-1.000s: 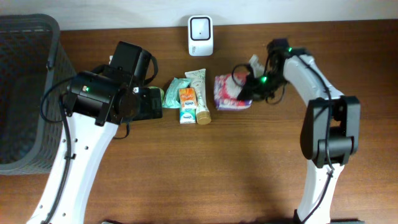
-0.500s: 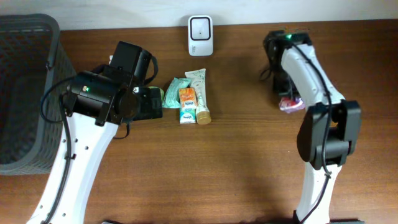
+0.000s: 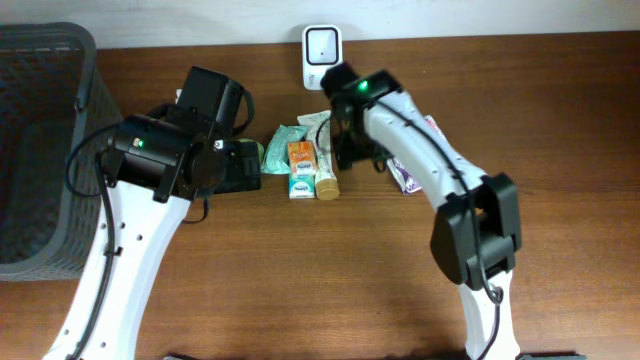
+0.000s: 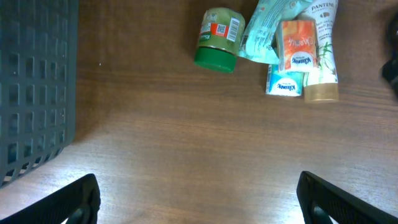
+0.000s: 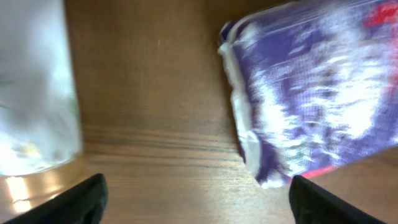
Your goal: Scan the item barcode
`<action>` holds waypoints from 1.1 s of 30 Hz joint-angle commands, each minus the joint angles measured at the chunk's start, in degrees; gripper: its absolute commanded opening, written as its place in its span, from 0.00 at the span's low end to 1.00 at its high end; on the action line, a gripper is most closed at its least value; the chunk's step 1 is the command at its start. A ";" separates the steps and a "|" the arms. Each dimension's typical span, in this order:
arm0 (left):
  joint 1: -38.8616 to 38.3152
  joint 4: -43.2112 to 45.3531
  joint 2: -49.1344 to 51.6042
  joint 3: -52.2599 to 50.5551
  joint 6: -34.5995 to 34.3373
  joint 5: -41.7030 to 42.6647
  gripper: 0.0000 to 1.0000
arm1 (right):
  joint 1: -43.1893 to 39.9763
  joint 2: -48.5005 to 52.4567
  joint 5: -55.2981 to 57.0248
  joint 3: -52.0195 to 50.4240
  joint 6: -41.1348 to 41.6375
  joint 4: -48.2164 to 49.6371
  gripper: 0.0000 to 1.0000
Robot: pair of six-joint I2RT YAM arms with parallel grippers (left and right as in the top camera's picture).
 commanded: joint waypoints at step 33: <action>0.15 -0.04 -0.15 -0.11 0.13 -0.59 0.99 | -33.68 -4.39 -12.79 -0.15 -11.50 -1.18 0.04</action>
